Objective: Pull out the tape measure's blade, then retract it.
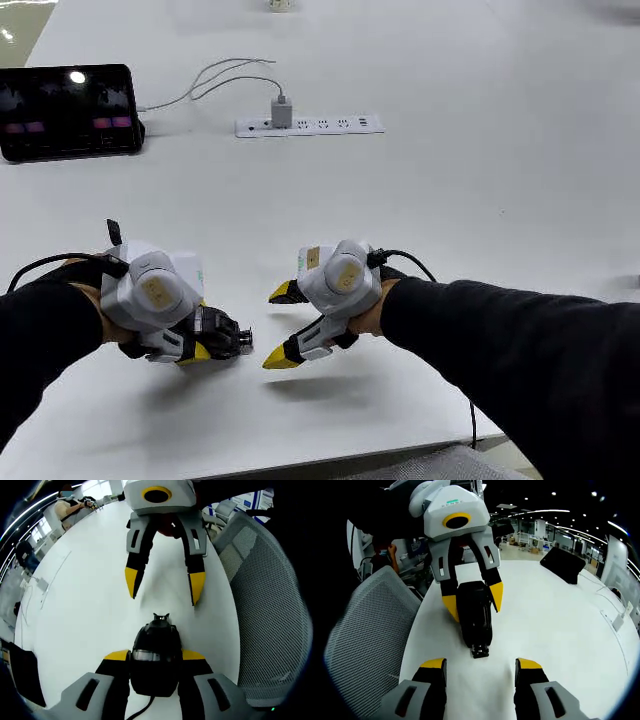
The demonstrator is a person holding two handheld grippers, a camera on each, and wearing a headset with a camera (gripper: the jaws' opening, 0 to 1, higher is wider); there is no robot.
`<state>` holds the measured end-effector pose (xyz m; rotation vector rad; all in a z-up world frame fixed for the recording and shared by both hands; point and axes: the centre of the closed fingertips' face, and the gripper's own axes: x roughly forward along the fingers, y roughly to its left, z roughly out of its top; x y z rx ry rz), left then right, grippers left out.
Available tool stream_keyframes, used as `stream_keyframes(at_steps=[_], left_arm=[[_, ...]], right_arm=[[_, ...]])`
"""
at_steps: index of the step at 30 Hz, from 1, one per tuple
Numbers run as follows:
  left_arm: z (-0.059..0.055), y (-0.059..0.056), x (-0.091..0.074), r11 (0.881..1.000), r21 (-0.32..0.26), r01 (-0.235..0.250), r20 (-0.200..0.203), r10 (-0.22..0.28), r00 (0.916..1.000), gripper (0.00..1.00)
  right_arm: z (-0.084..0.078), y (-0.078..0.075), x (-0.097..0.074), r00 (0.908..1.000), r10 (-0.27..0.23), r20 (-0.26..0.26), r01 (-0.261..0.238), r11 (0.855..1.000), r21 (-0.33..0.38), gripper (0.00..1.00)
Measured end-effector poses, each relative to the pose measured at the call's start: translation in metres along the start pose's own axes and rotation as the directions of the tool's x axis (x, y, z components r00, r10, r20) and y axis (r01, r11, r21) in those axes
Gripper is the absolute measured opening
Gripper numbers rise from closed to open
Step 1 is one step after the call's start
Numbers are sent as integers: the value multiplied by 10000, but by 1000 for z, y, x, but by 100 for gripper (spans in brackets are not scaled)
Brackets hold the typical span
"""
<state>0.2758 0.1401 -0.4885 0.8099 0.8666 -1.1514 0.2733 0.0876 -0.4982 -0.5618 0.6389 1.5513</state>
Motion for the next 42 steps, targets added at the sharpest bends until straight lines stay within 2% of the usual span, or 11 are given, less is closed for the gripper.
stream_keyframes(at_steps=[5,17,19,22,27,28,29,34,39,42], left_arm=[[-1,1,1,10000,-56,-8,-12,8,10000,31],[-2,2,3,10000,-100,-4,-10,4,10000,31],[-2,2,3,9999,-111,10,17,-10,10000,31],[-2,2,3,9999,-114,47,32,-47,10000,31],[-2,1,4,9999,-140,59,29,-59,10000,31],[-2,1,4,9999,-148,60,31,-59,10000,31],[-1,1,4,9999,-154,50,33,-50,10000,31],[-1,1,4,9999,-162,27,41,-27,10000,31],[-1,0,4,9999,-148,29,64,-28,10000,31],[-1,0,4,9999,-123,57,97,-56,9999,31]], right_arm=[[2,0,7,9999,132,-57,-132,9999,-69,49],[4,3,19,9990,438,-95,-440,9987,-246,31],[3,5,21,9986,486,-209,-497,9972,-561,26],[3,6,23,9983,535,-227,-548,9964,-650,23],[1,2,25,9988,394,-301,-415,9964,-745,19],[1,-3,26,9995,129,-301,-151,9971,-743,16],[1,-3,27,9993,133,-336,-158,9972,-735,15],[0,2,31,9987,301,-423,-336,9959,-845,13],[2,2,35,9987,246,-442,-292,9938,-1074,13],[1,0,36,9976,321,-611,-379,9947,-960,12]])
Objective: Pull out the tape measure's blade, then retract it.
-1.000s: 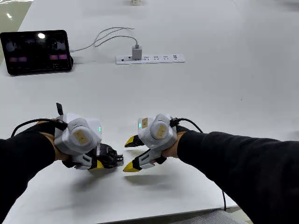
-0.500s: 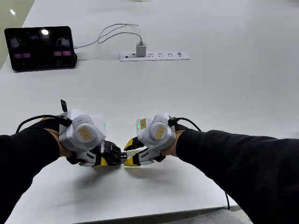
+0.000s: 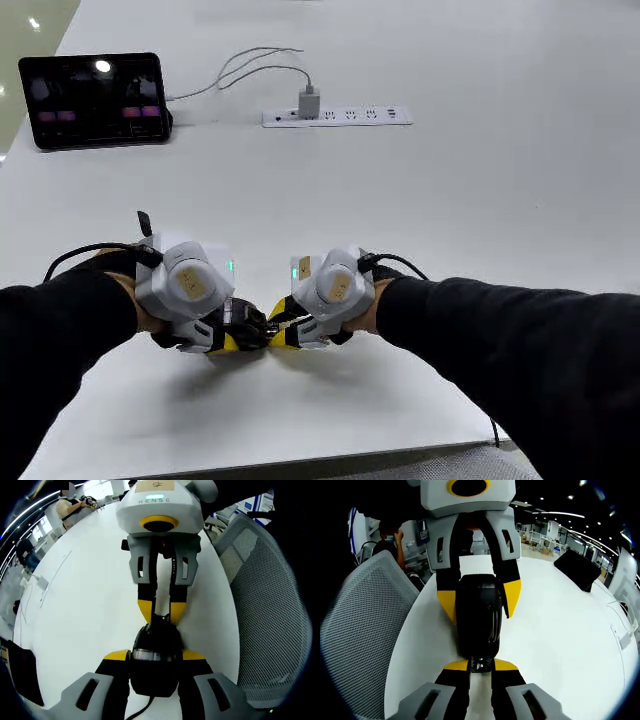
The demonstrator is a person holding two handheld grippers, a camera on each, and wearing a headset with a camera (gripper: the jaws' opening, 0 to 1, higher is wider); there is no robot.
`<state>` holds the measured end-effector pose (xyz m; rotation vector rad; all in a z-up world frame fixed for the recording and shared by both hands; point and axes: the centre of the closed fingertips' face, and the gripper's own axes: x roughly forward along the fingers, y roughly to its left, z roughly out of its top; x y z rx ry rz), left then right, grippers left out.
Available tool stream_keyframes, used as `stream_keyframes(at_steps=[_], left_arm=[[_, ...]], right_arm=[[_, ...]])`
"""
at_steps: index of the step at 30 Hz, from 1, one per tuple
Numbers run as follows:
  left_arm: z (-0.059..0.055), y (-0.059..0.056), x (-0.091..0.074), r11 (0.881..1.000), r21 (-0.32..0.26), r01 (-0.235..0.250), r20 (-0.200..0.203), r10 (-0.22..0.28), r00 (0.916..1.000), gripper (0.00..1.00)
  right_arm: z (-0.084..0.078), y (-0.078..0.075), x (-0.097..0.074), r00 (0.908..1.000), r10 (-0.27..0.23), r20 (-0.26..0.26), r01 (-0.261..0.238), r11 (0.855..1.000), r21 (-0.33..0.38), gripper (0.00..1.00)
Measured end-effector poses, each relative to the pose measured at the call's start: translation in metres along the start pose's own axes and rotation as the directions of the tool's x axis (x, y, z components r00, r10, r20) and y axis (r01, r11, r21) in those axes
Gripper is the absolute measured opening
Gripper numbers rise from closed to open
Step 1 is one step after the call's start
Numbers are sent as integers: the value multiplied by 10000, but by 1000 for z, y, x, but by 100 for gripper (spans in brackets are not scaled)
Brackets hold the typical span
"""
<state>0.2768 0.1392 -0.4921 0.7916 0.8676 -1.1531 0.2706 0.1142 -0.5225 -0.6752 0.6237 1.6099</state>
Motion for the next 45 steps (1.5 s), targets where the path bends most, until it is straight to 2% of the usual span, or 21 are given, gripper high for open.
stream_keyframes(at_steps=[9,12,18,22,28,35,45], left_arm=[[0,0,0,10000,-87,21,88,-20,10000,31],[0,0,-1,10000,-86,14,59,-14,10000,31],[-1,1,-1,10000,-70,-28,56,28,10000,31],[0,1,-1,10000,-71,-26,69,27,10000,31],[-1,1,-1,10000,-57,3,92,-3,10000,31],[-1,1,-2,9998,-196,-65,264,71,9996,31],[-1,1,-2,9997,-239,-88,289,95,9995,31]], right_arm=[[-1,-1,0,9999,74,99,-73,10000,-62,11],[0,-1,0,10000,52,60,-53,10000,61,12],[0,0,1,9998,-85,-189,81,9996,-252,13],[-1,-1,0,10000,-96,-24,96,9999,-62,12],[-1,-1,0,9999,-87,-52,86,9998,-161,10],[-1,-1,-1,10000,-72,-62,73,9999,71,10],[-9,-1,-7,9998,-62,-176,62,10000,-31,10]])
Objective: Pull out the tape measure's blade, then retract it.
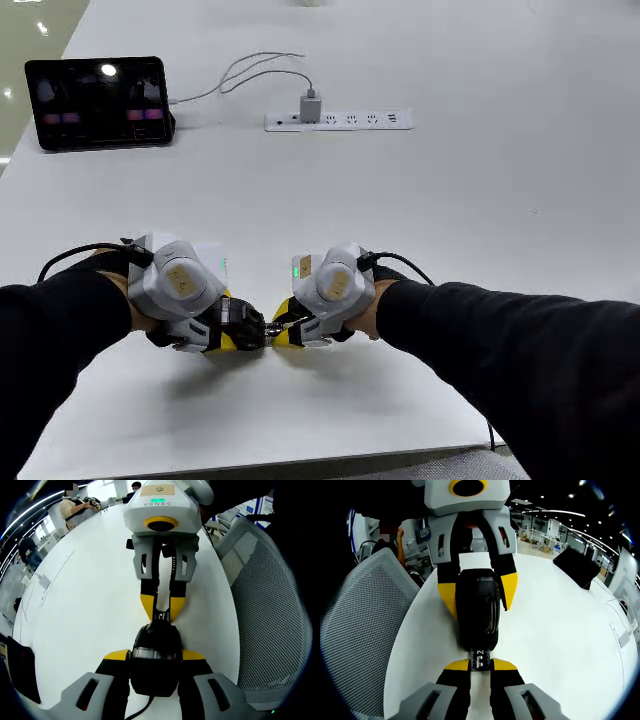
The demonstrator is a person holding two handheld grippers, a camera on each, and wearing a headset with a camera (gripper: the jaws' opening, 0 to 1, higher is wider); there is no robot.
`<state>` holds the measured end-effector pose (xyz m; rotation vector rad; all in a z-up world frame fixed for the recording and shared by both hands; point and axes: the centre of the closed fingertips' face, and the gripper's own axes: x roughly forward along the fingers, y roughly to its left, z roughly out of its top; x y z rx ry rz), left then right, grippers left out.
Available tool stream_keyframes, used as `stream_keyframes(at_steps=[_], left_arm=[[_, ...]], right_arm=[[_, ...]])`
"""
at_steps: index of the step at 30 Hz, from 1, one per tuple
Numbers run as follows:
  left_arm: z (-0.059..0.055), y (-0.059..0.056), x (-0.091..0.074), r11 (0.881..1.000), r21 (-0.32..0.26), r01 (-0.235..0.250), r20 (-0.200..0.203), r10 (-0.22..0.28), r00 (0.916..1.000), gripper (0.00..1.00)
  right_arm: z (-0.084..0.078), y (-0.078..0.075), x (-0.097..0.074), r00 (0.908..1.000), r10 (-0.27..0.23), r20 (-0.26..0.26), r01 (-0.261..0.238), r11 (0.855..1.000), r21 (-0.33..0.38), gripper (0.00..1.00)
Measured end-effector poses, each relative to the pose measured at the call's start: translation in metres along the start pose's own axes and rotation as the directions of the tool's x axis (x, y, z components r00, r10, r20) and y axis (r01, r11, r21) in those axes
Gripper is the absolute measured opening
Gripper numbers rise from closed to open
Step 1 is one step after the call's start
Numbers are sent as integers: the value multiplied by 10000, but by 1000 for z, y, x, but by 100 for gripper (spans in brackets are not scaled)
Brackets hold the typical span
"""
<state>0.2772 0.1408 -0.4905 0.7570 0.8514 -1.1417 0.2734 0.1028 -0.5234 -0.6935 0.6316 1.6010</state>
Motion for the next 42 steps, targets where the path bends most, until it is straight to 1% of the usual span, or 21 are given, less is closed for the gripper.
stream_keyframes(at_steps=[10,27,42], left_arm=[[1,0,0,10000,37,0,-21,0,10000,31],[0,1,0,10000,8,-33,48,33,10000,31],[0,1,1,10000,-19,-49,14,49,10000,31]], right_arm=[[-3,-1,-3,10000,14,5,-14,10000,15,11],[-10,0,-10,10000,-25,-41,25,10000,83,11],[-15,-1,-14,9999,-50,-98,51,9999,104,11]])
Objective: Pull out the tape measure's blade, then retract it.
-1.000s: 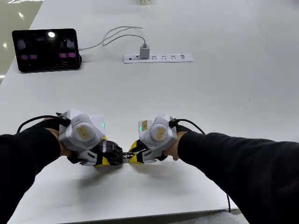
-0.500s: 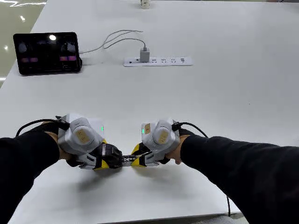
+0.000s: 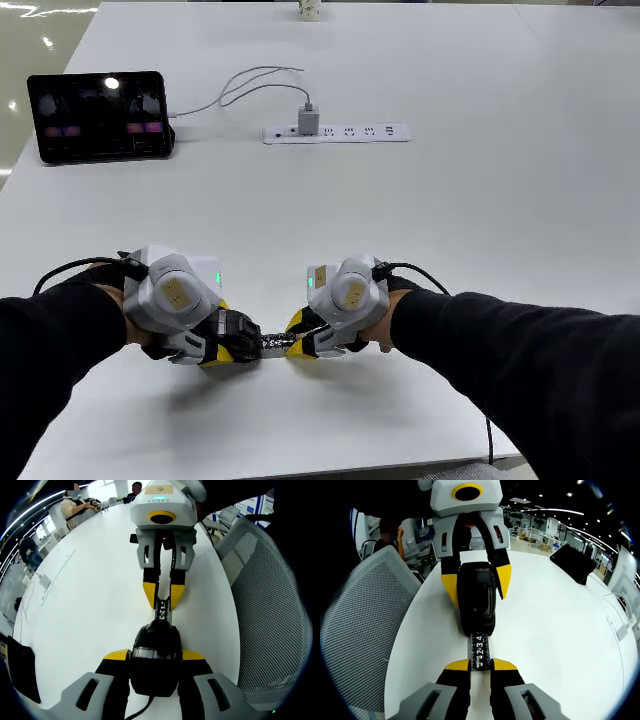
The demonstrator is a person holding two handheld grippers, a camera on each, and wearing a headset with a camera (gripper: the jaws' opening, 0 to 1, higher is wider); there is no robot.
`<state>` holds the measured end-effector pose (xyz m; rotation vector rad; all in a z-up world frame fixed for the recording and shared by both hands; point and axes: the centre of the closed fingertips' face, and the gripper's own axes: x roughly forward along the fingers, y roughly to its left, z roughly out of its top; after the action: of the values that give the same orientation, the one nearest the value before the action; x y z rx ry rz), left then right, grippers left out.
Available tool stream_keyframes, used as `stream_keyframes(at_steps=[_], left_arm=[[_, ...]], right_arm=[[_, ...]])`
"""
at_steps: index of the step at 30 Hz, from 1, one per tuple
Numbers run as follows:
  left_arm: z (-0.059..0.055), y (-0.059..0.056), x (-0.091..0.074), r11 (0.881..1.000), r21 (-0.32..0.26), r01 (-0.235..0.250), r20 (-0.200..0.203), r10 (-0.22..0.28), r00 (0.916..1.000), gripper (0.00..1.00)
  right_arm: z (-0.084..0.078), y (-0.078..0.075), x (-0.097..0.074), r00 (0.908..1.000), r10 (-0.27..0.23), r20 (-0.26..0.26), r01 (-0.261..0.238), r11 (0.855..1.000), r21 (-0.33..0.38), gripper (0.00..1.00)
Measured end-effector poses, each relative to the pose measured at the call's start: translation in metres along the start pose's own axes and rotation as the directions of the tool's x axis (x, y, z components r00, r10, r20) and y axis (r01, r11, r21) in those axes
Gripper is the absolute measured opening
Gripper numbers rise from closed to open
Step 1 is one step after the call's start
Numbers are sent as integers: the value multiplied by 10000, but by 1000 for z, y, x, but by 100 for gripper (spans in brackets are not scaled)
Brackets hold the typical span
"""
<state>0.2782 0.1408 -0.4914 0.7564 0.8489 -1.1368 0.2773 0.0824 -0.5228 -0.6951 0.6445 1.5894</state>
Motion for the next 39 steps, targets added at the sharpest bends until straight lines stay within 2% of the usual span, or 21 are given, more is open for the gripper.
stream_keyframes(at_steps=[39], left_arm=[[1,0,-1,9999,-115,-65,5,65,10000,31]], right_arm=[[-15,-3,-14,10000,-94,-33,94,9998,155,10]])
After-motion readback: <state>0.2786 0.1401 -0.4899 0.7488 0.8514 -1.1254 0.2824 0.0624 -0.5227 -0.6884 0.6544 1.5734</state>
